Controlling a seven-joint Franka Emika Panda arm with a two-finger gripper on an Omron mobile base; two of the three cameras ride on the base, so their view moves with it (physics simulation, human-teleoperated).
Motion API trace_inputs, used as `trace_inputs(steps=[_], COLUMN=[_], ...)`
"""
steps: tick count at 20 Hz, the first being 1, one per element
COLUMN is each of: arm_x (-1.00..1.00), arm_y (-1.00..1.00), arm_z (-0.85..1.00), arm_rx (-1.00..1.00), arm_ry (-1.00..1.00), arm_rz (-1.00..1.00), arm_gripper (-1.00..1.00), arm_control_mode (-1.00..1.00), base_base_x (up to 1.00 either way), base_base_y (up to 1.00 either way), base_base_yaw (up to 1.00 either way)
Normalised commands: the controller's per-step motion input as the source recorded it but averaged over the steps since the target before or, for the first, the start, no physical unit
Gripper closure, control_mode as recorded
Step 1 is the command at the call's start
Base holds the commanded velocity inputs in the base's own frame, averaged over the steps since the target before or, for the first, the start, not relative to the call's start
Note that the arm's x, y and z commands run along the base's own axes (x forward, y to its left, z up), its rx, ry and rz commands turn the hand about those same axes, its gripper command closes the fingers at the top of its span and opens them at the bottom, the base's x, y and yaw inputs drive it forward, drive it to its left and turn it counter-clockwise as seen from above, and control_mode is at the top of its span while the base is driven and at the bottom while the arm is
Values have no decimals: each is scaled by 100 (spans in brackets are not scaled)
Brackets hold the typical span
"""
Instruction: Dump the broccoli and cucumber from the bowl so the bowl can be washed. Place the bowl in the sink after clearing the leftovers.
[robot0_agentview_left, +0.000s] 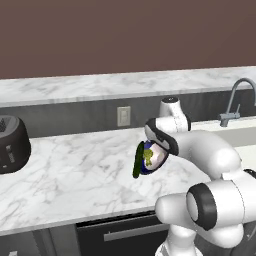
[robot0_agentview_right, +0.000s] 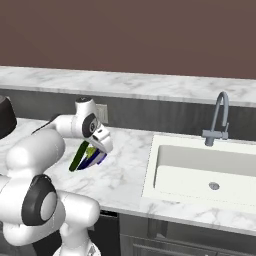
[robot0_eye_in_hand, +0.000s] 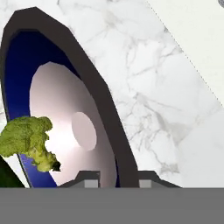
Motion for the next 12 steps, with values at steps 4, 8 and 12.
trace_inputs(steps=[4, 8, 12], arm_x=[4, 12, 1], arm_y=[7, 0, 0], arm_z=[-4, 0, 0], arm_rx=[-17, -8, -4], arm_ry=[0, 0, 0], arm_rz=[0, 0, 0], arm_gripper=[100, 100, 100], arm_control_mode=[-100, -100, -100], base_base_x=[0, 0, 0], base_base_y=[0, 0, 0], base_base_yaw=[0, 0, 0])
